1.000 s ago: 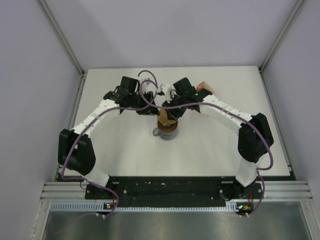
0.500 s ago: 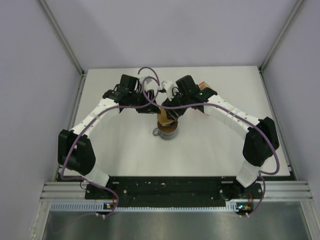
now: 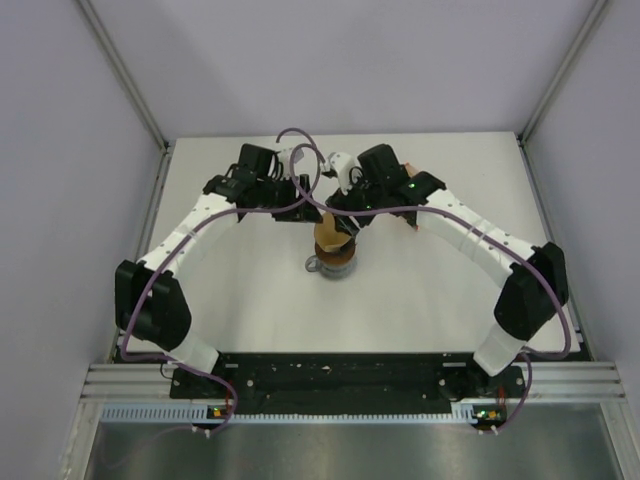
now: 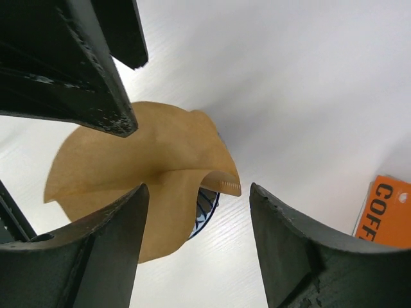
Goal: Place the coffee filter in the dripper
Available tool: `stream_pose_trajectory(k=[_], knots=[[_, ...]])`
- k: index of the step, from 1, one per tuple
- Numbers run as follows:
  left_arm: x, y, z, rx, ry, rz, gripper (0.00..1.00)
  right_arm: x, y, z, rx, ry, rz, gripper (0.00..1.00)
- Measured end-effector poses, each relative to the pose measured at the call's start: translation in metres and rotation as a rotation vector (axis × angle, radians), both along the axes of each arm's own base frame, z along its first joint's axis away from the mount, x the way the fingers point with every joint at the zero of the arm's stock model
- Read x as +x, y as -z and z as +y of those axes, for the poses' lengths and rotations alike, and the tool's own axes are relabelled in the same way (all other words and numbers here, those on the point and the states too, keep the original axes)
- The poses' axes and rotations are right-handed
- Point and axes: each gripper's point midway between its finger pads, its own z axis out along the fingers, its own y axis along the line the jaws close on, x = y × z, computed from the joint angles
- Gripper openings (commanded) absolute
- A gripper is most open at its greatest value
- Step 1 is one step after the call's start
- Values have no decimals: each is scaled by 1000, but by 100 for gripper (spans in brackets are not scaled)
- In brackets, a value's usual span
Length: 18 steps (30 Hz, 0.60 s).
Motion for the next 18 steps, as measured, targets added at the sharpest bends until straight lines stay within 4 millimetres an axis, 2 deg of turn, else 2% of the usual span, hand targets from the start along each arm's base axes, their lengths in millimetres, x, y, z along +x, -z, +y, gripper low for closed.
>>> stream_pose_trajectory(k=[2,5,7,9,11,12,14,16,18], knots=[[2,-7,0,-1,6,-18,60,0,-15,-1,20,8,-23,64],[5,-18,-1,-5,12,-45,60,-1,-49,-2,73,15,-84,61],[8,-25,-2,-8,15,-62,59,-4,-77,-3,117,18,-137,47],[9,-28,-2,-10,17,-70,49,-8,-99,-3,157,20,-174,25],[8,-28,-2,-10,16,-66,41,-16,-112,0,192,12,-189,7],[6,-27,-2,-10,19,-59,37,-21,-114,4,209,3,-180,0],[5,-27,-2,-12,18,-49,34,-30,-111,14,237,-21,-147,0],[4,-27,-2,-15,18,-42,34,-36,-96,18,236,-22,-99,0],[4,-26,-2,-19,10,-33,34,-40,-71,20,215,-10,-31,0]])
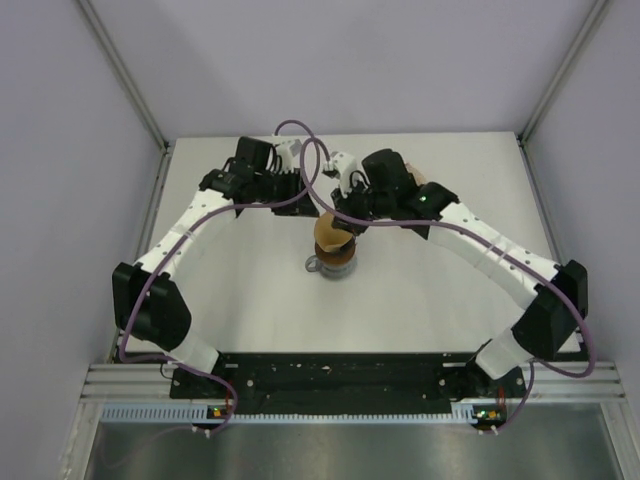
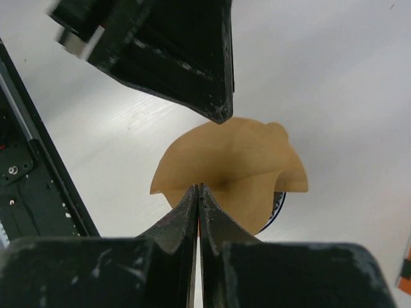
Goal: Place the coffee filter in the dripper
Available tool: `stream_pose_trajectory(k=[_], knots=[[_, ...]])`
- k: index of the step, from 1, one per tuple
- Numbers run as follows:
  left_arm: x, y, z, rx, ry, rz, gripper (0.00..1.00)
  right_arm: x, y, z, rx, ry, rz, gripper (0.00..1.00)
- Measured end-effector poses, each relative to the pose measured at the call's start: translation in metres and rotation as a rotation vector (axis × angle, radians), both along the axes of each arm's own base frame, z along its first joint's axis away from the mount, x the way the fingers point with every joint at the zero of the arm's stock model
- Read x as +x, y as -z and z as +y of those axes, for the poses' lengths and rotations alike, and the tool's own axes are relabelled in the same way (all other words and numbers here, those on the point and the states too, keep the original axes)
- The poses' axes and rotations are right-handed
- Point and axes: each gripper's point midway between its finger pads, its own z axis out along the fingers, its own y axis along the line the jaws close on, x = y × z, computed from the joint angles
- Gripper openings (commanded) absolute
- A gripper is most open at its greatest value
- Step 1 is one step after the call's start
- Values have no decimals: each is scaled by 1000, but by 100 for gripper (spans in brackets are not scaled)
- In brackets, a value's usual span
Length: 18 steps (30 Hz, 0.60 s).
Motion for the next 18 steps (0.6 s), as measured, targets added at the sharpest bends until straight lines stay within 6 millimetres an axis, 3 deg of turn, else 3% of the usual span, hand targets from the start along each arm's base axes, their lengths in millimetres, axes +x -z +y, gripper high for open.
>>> stream_pose_trajectory(k=[5,11,18], knots=[[0,5,3,-5,-27,28,38,1,55,3,-71,48,149,0],[-3,23,7,7,-64,83,45,5,83,8,-133,107,189,0],[-10,42,11,3,-110,167,49,5,131,11,-301,159,225,0]])
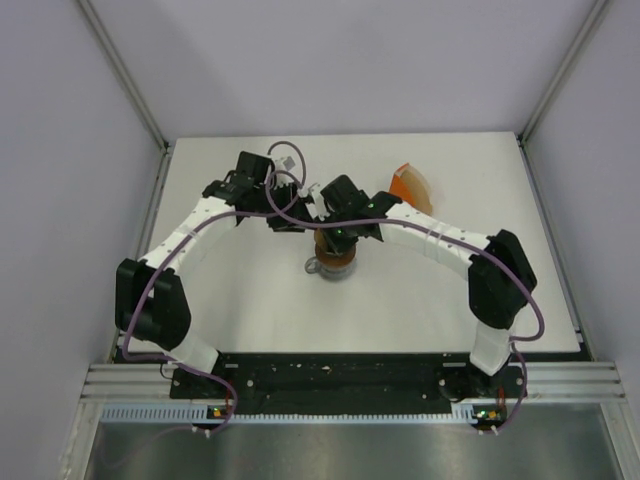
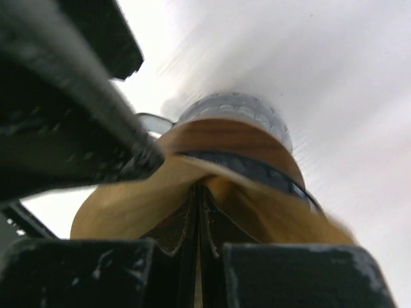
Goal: Place the coffee filter in the dripper
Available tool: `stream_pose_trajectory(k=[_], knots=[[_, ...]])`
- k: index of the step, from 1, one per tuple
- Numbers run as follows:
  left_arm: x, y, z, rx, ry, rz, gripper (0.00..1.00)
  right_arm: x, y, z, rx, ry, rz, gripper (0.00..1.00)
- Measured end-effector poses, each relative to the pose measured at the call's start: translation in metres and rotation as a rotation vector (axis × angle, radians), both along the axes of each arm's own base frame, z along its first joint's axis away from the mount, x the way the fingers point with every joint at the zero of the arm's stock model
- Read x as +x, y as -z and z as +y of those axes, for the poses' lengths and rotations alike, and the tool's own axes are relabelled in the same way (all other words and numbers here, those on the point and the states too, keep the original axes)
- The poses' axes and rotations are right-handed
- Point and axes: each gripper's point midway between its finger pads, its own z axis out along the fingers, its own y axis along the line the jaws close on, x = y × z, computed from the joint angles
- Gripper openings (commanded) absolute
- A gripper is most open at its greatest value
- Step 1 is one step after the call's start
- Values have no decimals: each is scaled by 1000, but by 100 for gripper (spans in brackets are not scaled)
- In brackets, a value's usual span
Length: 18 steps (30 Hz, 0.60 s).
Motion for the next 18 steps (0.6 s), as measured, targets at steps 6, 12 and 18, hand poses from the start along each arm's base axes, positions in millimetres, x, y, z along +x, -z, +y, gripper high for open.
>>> stream_pose_trajectory(k=[6,12,18], knots=[[1,3,3,-11,-42,34,50,7,10,3,-47,31,4,0],[2,9,5,-21,-71,59,51,12,15,9,-56,43,11,0],[5,9,7,-28,-87,59,46,16,15,12,-58,55,5,0]])
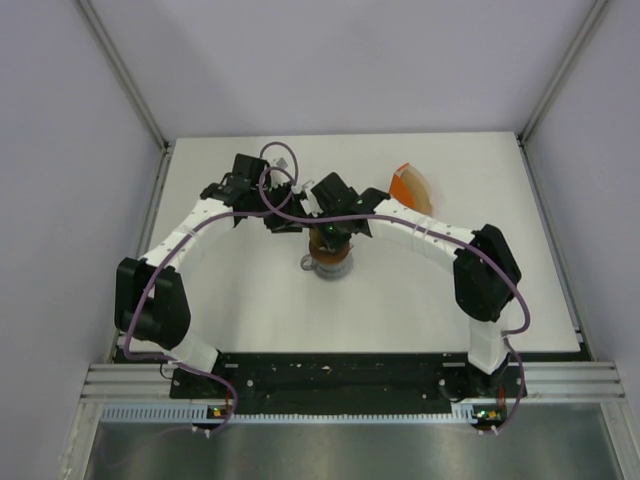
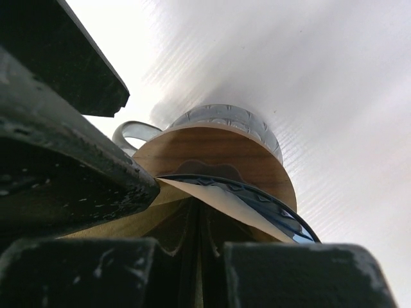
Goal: Place the coffee filter in the dripper
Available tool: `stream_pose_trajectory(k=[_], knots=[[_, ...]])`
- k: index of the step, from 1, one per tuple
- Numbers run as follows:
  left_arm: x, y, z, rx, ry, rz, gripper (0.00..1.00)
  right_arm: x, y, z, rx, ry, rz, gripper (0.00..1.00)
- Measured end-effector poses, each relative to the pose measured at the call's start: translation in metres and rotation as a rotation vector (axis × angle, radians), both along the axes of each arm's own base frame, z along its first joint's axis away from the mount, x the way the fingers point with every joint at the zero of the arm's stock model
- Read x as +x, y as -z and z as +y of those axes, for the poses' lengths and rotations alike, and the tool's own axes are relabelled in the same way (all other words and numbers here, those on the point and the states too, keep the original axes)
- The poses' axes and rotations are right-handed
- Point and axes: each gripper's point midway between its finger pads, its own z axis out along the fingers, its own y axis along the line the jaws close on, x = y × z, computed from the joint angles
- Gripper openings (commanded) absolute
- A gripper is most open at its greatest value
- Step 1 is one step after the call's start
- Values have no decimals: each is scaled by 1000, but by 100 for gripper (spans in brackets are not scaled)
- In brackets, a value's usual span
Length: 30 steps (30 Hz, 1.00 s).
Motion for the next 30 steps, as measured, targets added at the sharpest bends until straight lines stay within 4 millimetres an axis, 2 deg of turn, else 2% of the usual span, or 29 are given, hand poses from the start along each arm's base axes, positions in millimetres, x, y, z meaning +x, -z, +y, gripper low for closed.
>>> stream_pose_trajectory(k=[8,15,23,26,30], knots=[[2,-2,1,1,-2,-7,49,4,1,-1,0,8,0,0],[5,-6,10,43,-12,-21,57,9,-1,8,44,-4,-9,0],[10,-12,22,87,-20,-40,57,15,-3,17,78,-13,-29,0],[14,-18,25,74,-13,-58,57,17,-1,13,63,12,-32,0],[8,-33,16,5,40,-83,57,22,0,7,49,49,-35,0]])
